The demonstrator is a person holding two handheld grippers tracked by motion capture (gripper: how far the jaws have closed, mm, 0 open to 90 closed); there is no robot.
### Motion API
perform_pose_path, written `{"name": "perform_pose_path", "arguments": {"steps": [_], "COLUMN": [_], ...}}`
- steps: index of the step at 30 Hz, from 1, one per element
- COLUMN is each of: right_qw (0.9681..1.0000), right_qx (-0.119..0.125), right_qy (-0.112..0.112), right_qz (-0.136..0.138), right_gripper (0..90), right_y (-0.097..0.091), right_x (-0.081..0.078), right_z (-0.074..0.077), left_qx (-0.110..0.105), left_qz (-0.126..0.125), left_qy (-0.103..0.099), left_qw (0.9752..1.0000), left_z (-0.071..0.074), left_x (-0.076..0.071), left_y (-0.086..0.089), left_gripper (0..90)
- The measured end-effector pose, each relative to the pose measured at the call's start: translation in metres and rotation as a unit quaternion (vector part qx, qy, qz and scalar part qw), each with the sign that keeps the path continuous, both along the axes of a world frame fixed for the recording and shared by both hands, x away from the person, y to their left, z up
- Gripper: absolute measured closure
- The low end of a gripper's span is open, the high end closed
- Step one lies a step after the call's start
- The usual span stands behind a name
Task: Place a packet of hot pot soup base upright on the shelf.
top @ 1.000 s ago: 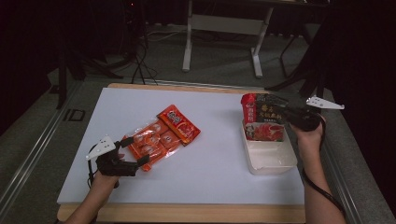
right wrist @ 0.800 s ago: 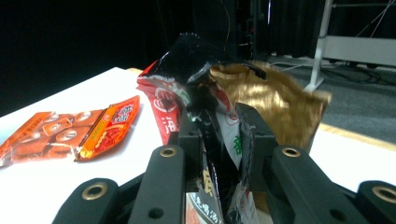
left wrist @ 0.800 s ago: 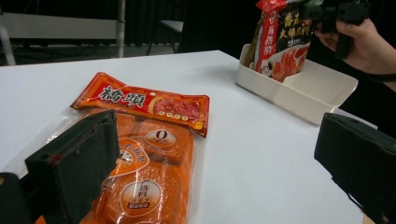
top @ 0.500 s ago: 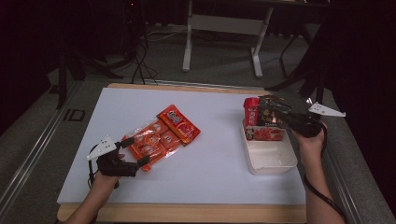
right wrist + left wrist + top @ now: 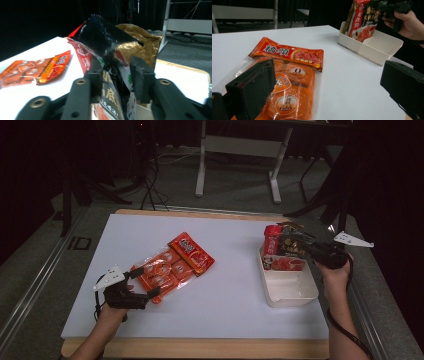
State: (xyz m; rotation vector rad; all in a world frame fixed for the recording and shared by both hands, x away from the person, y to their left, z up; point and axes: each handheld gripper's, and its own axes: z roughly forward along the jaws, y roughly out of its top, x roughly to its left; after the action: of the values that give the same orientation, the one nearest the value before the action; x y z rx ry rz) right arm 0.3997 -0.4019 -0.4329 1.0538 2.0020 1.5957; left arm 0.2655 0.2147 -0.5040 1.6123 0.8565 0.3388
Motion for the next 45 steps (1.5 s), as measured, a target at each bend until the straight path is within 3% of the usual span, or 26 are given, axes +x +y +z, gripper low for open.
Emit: {"name": "perform_pose_path", "arguments": {"steps": [4, 7, 9, 13, 16, 18, 20, 26, 30, 32, 36, 43, 45], "right_qw": [0.9996, 0.9988, 0.9983, 0.9973, 0.9965, 0.9968, 0.997, 0.9961, 0.9956, 0.9956, 0.9949, 0.9928, 0.9924], "right_qx": [-0.005, -0.019, -0.021, -0.017, -0.002, 0.0, 0.005, 0.013, 0.021, 0.013, 0.008, 0.01, 0.012], "right_qy": [0.017, 0.013, 0.004, -0.017, -0.043, -0.056, -0.065, -0.087, -0.083, -0.081, -0.075, -0.062, -0.057], "right_qz": [-0.023, -0.044, -0.054, -0.07, -0.072, -0.058, -0.041, 0.009, 0.036, 0.045, 0.068, 0.102, 0.109], "right_gripper": [42.3, 34.3, 27.2, 16.0, 13.1, 12.5, 13.3, 14.0, 14.1, 14.4, 14.4, 14.5, 14.5], "right_y": [0.002, 0.004, 0.005, 0.004, 0.007, 0.012, 0.022, 0.051, 0.066, 0.075, 0.09, 0.111, 0.114], "right_x": [-0.006, -0.015, -0.023, -0.043, -0.061, -0.073, -0.086, -0.113, -0.122, -0.125, -0.13, -0.132, -0.132], "right_z": [0.011, 0.019, 0.026, 0.043, 0.057, 0.065, 0.071, 0.074, 0.07, 0.068, 0.064, 0.056, 0.053], "left_qx": [0.023, 0.031, 0.035, 0.027, 0.046, 0.058, 0.067, 0.067, 0.078, 0.09, 0.104, 0.121, 0.124], "left_qz": [0.007, 0.002, -0.001, -0.007, -0.008, -0.015, -0.027, -0.041, -0.047, -0.045, -0.034, -0.004, 0.002], "left_qy": [-0.006, -0.006, 0.0, 0.033, 0.043, 0.053, 0.049, 0.041, 0.04, 0.041, 0.041, 0.052, 0.055], "left_qw": [0.9997, 0.9995, 0.9994, 0.9991, 0.998, 0.9968, 0.9962, 0.9961, 0.995, 0.9941, 0.9931, 0.9913, 0.9907], "left_z": [-0.001, -0.002, -0.002, 0.0, 0.002, 0.004, 0.006, 0.014, 0.015, 0.015, 0.012, 0.009, 0.008], "left_x": [0.001, 0.003, 0.004, 0.007, 0.009, 0.01, 0.011, 0.019, 0.027, 0.03, 0.037, 0.051, 0.056], "left_y": [0.0, 0.0, 0.001, 0.002, 0.001, 0.0, 0.0, 0.008, 0.015, 0.017, 0.023, 0.033, 0.036], "left_gripper": [0.4, 0.4, 0.4, 0.4, 0.4, 0.4, 0.4, 4.8, 14.5, 15.5, 26.5, 54.9, 66.5]}}
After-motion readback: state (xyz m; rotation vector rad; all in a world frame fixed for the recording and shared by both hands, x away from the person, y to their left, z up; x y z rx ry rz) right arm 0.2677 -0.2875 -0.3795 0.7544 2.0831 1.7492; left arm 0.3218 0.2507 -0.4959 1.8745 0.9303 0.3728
